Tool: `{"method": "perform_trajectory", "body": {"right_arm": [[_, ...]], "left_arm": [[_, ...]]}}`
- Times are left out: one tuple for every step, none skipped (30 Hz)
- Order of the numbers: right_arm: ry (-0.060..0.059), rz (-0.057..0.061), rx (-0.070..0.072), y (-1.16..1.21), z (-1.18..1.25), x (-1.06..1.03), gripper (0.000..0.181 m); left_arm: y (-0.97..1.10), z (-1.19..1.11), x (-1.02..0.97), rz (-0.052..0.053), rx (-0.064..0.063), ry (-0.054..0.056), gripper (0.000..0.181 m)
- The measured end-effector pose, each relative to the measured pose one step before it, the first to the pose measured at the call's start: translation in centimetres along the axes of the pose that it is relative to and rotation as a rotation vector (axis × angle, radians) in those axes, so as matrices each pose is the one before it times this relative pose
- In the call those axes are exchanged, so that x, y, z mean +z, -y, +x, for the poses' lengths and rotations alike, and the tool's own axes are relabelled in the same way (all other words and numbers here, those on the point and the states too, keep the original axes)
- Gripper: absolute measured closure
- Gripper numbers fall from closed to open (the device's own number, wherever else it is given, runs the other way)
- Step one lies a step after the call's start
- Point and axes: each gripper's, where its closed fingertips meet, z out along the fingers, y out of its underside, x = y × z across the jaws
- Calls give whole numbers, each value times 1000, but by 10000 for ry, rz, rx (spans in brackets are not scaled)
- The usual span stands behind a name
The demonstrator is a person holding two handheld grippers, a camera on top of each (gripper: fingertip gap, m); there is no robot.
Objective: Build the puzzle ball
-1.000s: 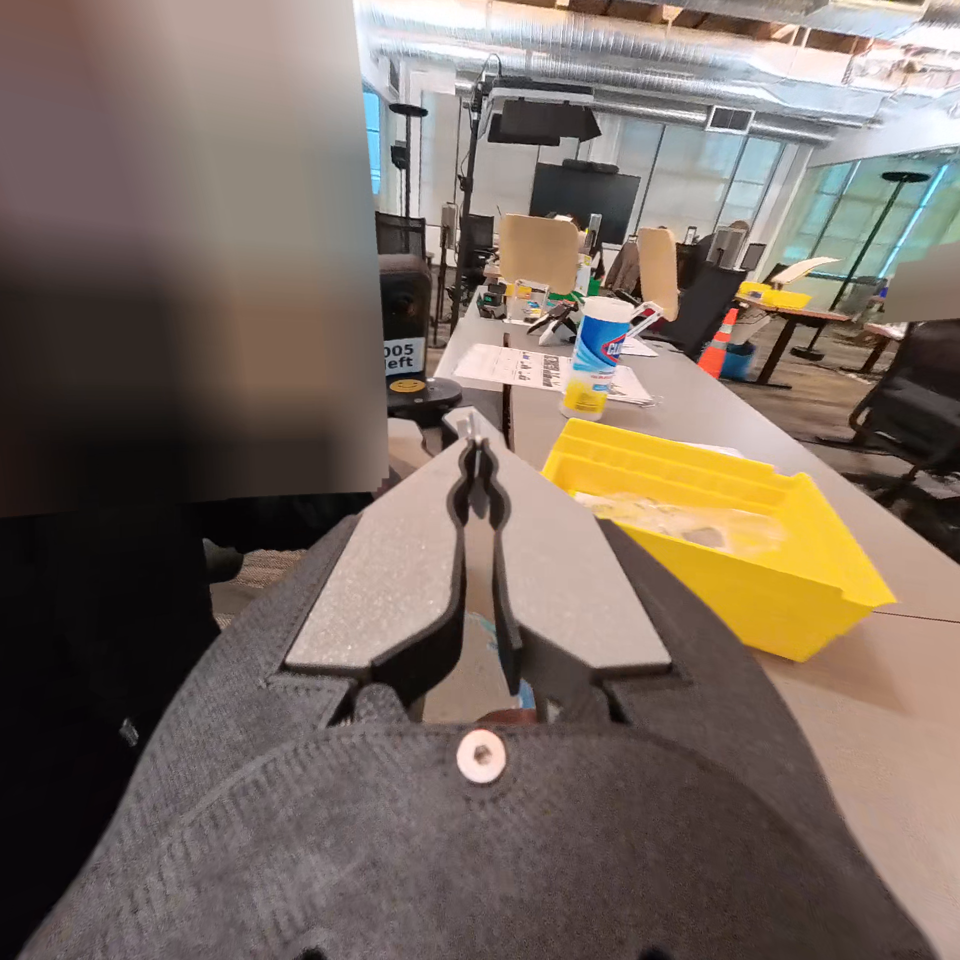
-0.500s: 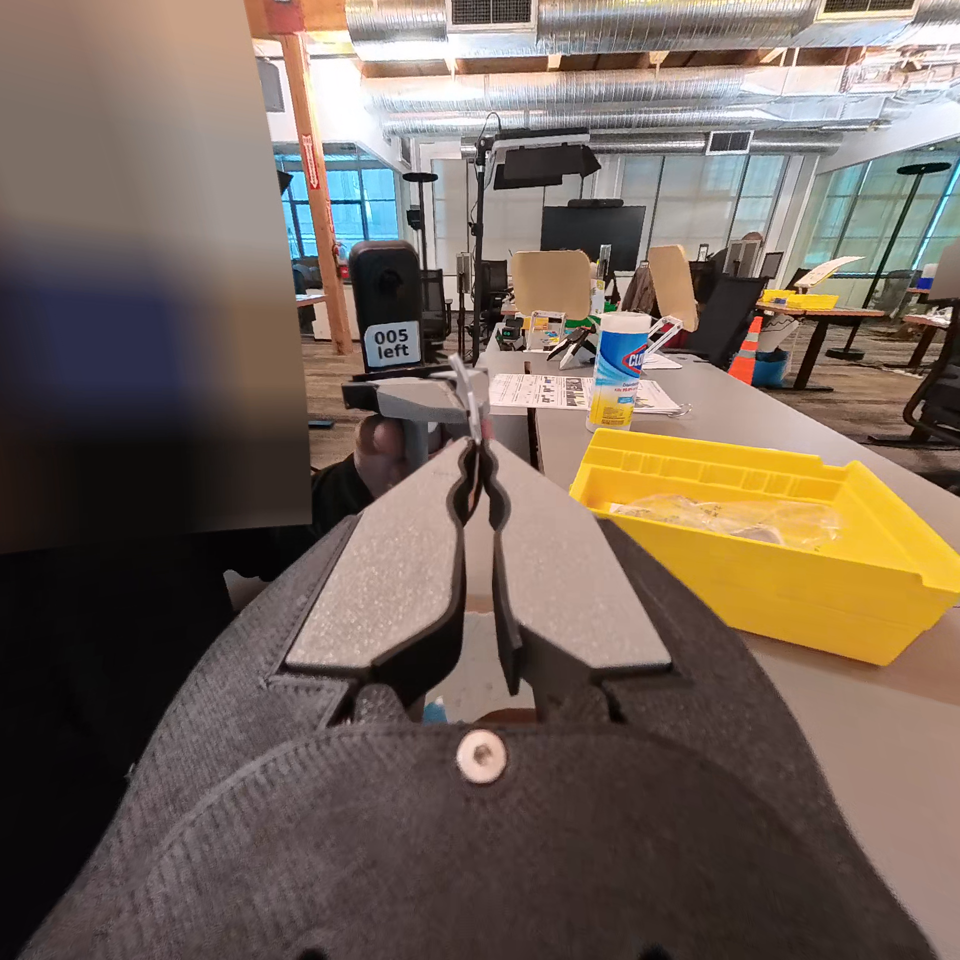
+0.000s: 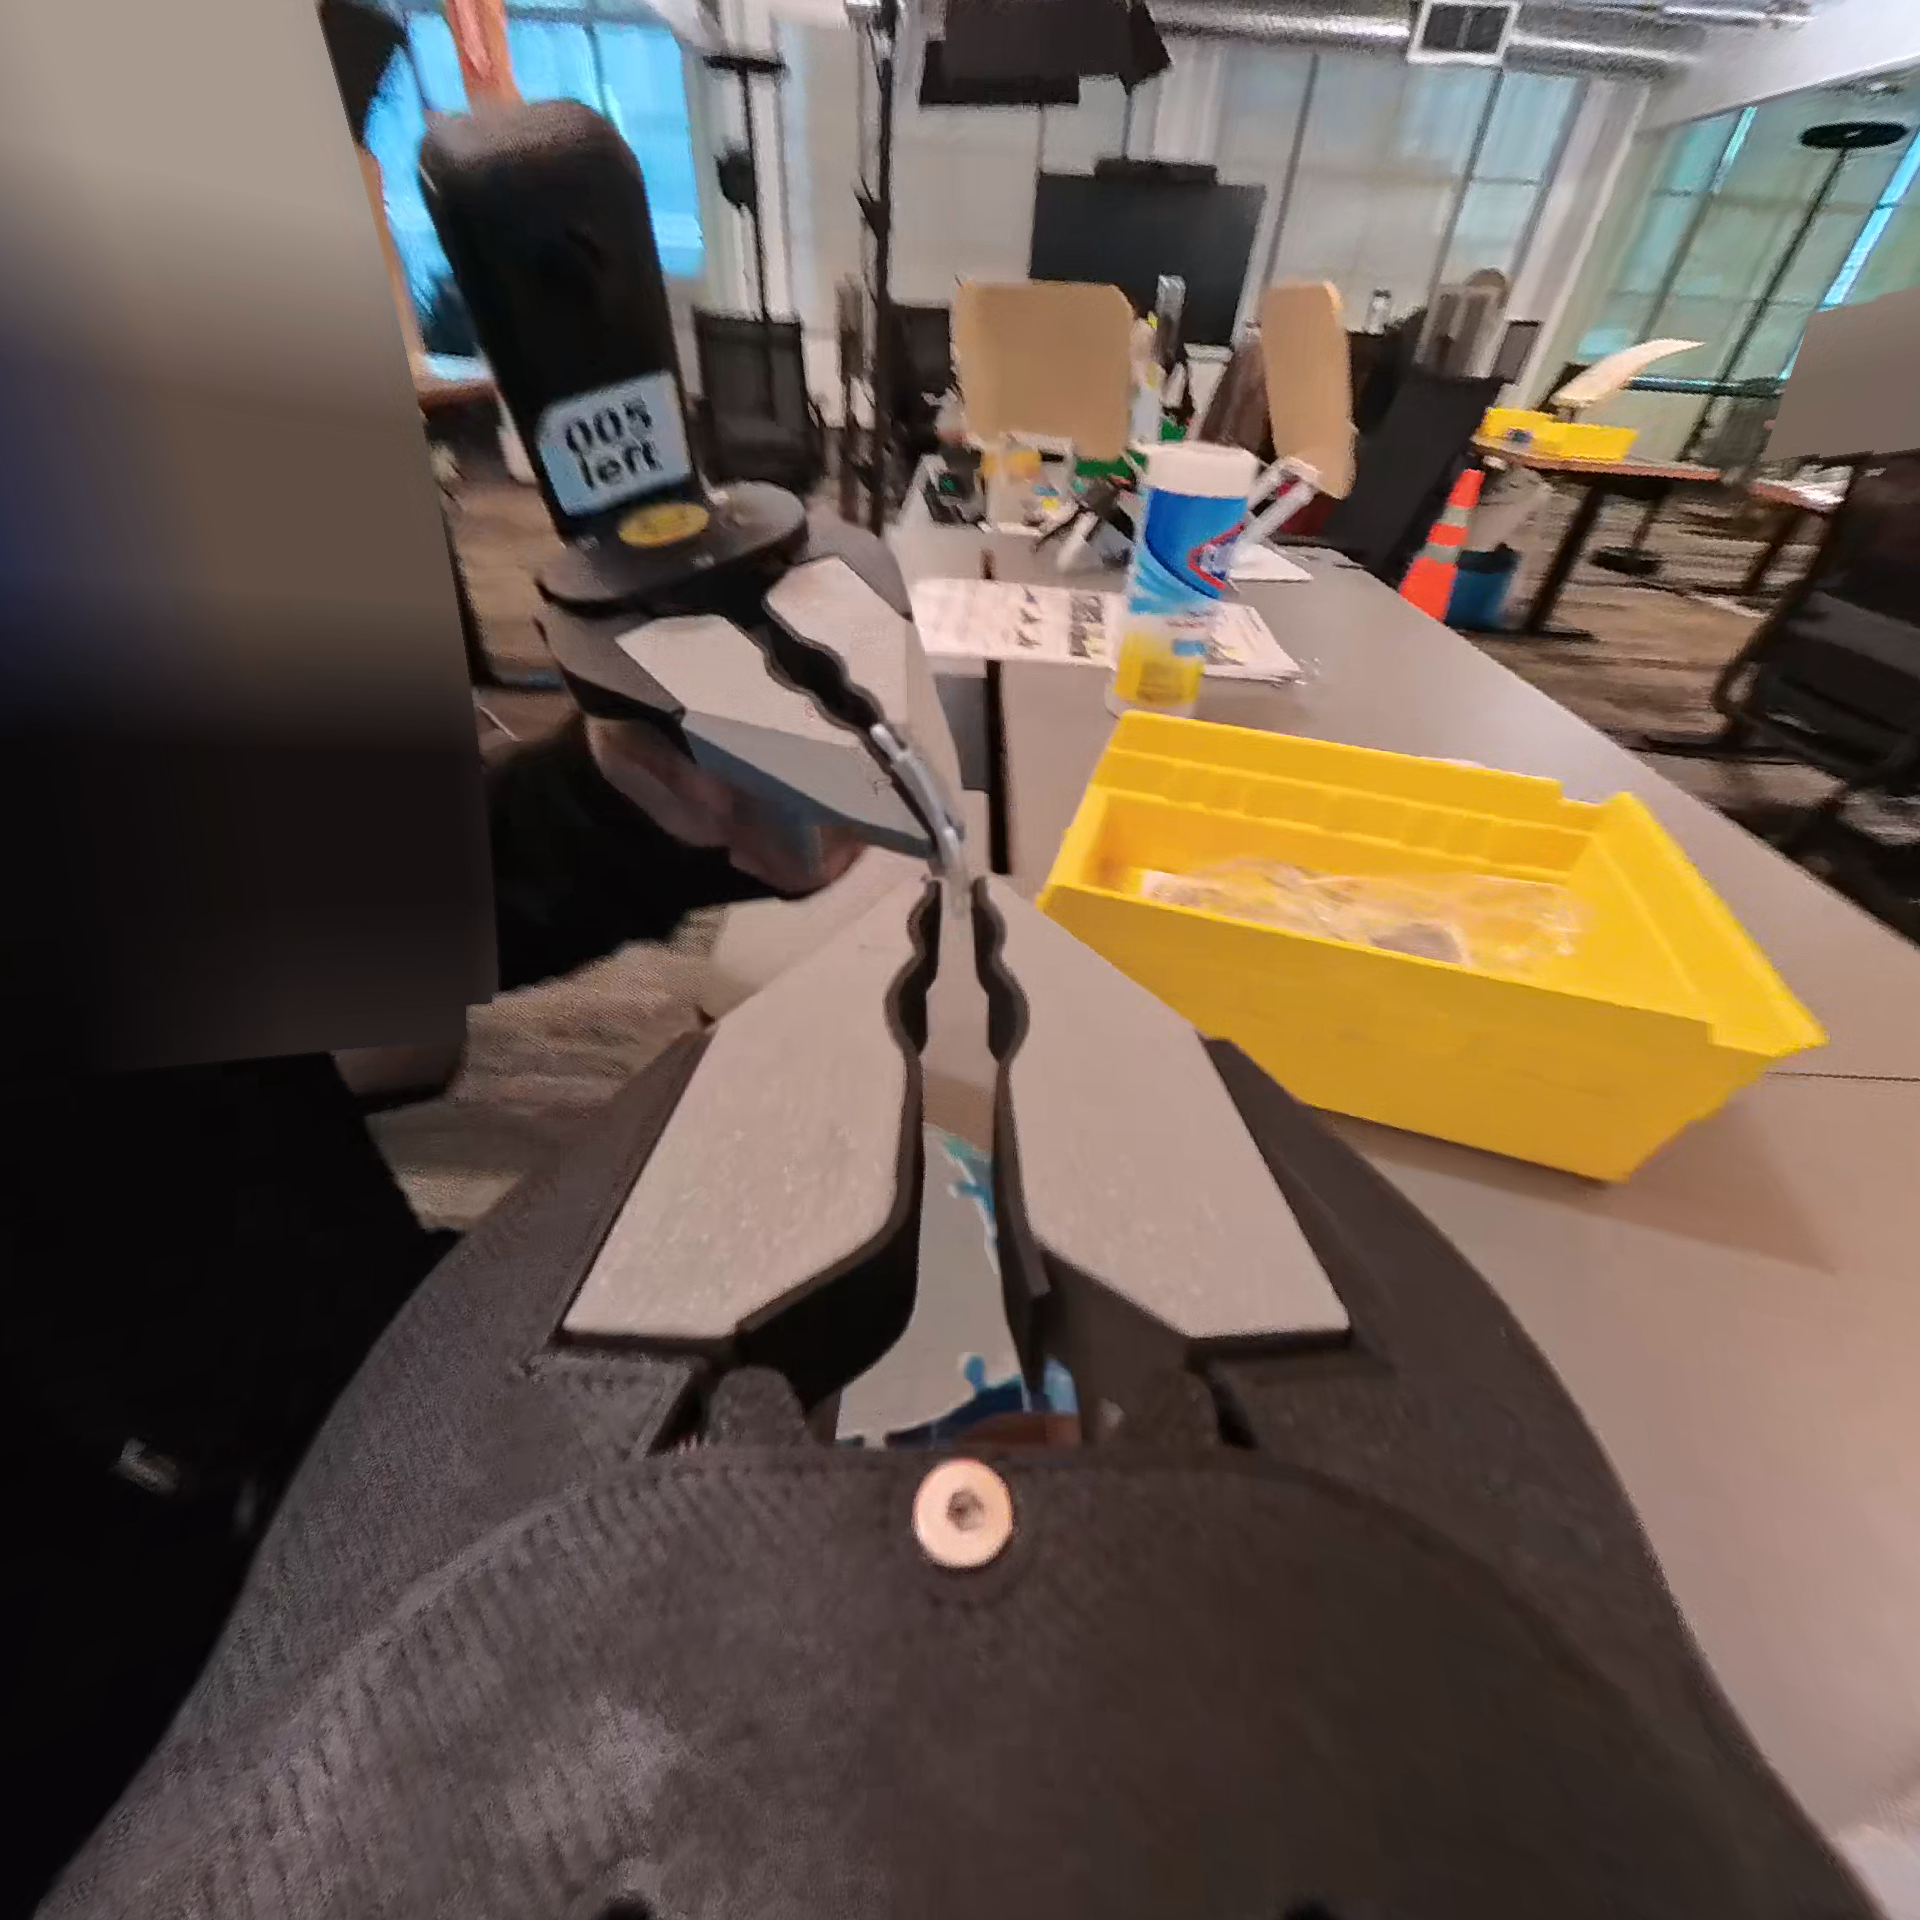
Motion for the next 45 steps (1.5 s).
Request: {"method": "perform_trajectory", "body": {"right_arm": [[-247,-262,-322,-49,198,-32,178],[-172,-198,-271,58,89,-20,177],[-106,-138,-209,143,-1,9,175],[-45,-103,-163,161,-77,29,175],[-33,-85,-144,141,-86,59,174],[-25,-113,-120,42,-95,102,175],[-18,-214,-82,-164,-59,169,177],[-37,-335,-35,-386,42,229,178],[-58,-346,6,-446,120,254,178],[-62,-239,56,-319,163,226,179],[13,-121,117,-172,87,175,181],[106,-26,150,-21,-36,131,181],[127,18,127,61,-84,91,180],[53,-1,70,53,-5,63,179],[-15,-19,17,64,79,69,178],[-13,5,-7,102,62,51,178],[35,59,-9,194,-43,55,178],[104,57,-4,170,-162,77,178],[123,-29,0,36,-188,141,177],[108,-95,-24,-81,-187,194,176],[91,-84,-80,-103,-220,198,174],[77,-62,-155,-119,-248,148,174],[16,-49,-238,-114,-214,79,178],[-47,-18,-314,-88,-163,1,181],[-36,-9,-305,-92,-170,-38,181],[44,-9,-179,-85,-219,-52,181],[79,37,-22,-23,-164,-49,181],[46,132,113,74,-13,-79,181],[-34,198,233,122,238,-128,181],[-44,166,288,53,374,-182,181],[18,132,258,-7,314,-176,181],[3,127,187,-6,280,-167,181],[-20,128,112,30,223,-132,181],[21,74,84,3,95,-63,181],[55,5,78,-60,-1,16,181],[71,-4,32,-44,-78,74,181],[86,-9,-9,-33,-144,100,181],[79,-23,-10,-40,-146,128,181],[48,-3,3,-21,-87,122,181],[38,23,4,-10,-75,124,181],[62,20,-9,-2,-134,113,181],[79,41,-37,22,-181,83,181],[77,62,-69,48,-223,52,181],[35,59,-77,34,-157,8,181],[-4,65,-82,46,-98,-58,181]], "left_arm": [[-737,-137,119,-419,111,43,181],[-597,-114,163,-286,88,23,181],[-544,-153,179,-234,59,35,181],[-313,62,131,-68,116,-87,181],[-208,222,110,-1,20,-188,181],[-334,87,114,-122,-199,-154,181],[-335,5,125,-136,-290,-131,181],[-174,8,77,-30,-308,-164,181],[-6,29,12,65,-413,-214,181],[31,40,-46,61,-504,-262,181],[113,6,-102,100,-423,-235,181],[172,-119,-151,136,-291,-119,181],[118,-93,-160,88,-214,-79,181],[38,44,-144,21,-164,-119,181],[-11,87,-82,2,-131,-104,181],[-27,129,-46,-9,-99,-102,181],[6,177,-19,20,-91,-135,181],[62,160,-12,58,-69,-103,181],[142,185,-32,96,67,-67,181],[177,296,-30,122,232,-36,181],[11,218,17,-16,288,82,181],[-151,11,49,-144,346,249,181],[-116,-101,23,-115,434,336,181],[-79,27,-16,-82,398,231,181],[-85,174,-11,-105,247,81,181],[-76,199,-36,-63,139,-7,180],[-19,84,-84,0,72,10,179],[-175,-81,-129,-52,35,60,175],[-285,-111,-152,-98,35,15,170],[-262,-106,-141,-47,16,-8,166],[-145,-104,-133,30,-5,6,165],[-110,-156,-81,44,-53,39,165],[-101,-110,-19,9,-70,18,165],[-88,-71,32,-6,-53,6,164],[-37,-73,60,9,-41,21,164],[-13,-81,70,7,-21,32,164],[-5,-99,79,-1,-3,51,164],[12,-39,70,4,6,17,163],[103,102,74,76,-1,-64,163],[187,209,80,133,-28,-121,164],[203,227,74,138,-43,-123,166],[250,192,62,175,-22,-86,170],[230,165,44,172,24,-48,175],[103,-117,14,95,53,111,177],[51,88,-8,63,56,-26,179]]}}
